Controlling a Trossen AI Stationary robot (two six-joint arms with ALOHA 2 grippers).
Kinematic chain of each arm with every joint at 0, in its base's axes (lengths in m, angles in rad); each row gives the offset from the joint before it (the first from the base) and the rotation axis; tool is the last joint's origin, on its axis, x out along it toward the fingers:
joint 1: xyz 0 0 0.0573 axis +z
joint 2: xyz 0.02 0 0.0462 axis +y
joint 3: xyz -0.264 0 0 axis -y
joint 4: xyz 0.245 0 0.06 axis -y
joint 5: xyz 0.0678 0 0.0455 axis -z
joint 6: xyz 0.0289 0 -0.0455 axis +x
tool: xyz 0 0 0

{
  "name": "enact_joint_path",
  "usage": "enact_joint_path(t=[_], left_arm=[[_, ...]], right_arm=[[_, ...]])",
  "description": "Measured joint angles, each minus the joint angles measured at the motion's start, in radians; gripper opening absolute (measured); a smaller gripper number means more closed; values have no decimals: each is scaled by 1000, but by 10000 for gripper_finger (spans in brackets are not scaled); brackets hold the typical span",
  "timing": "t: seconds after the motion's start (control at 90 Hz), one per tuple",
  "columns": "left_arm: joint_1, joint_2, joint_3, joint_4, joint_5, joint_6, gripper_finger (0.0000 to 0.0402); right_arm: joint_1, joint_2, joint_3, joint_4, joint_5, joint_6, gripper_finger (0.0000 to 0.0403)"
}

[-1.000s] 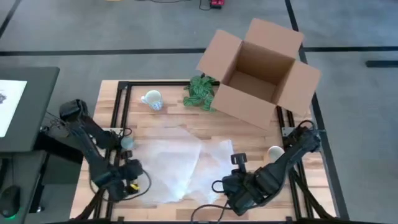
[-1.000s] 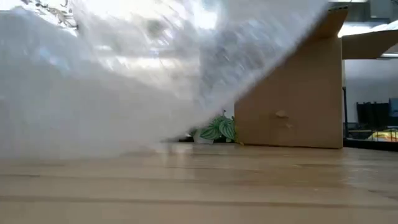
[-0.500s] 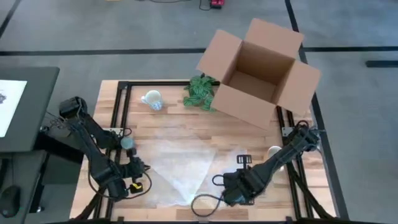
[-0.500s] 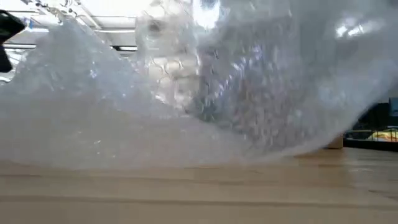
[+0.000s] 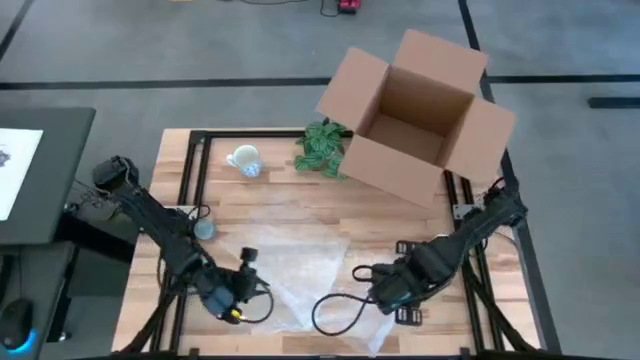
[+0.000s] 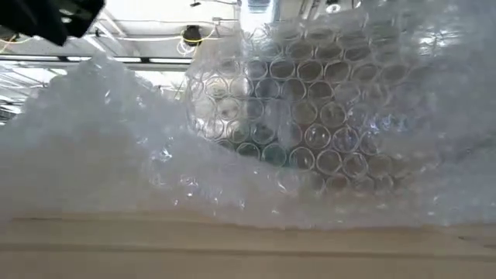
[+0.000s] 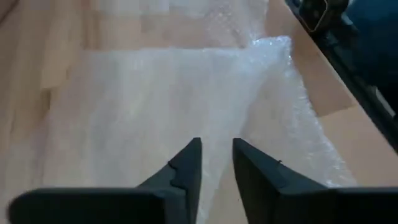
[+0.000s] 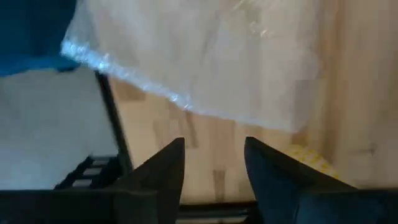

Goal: Wrap mug
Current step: Prepare the bubble wrap

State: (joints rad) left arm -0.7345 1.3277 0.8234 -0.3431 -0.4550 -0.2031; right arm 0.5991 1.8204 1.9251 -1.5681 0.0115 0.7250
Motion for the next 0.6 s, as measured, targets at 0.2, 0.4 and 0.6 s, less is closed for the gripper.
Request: enact_joint_path(t=[0.2, 0.4, 0.6], left_arm=[[141, 1, -9, -15, 228, 105, 147], [199, 91, -10, -53, 389, 141, 166], [206, 228, -5, -58, 326, 164, 166]], right_arm=[[16, -6, 0, 67, 65, -5, 155], [21, 0, -61, 221, 65, -87, 155], [21, 0, -121, 266, 65, -95, 155]])
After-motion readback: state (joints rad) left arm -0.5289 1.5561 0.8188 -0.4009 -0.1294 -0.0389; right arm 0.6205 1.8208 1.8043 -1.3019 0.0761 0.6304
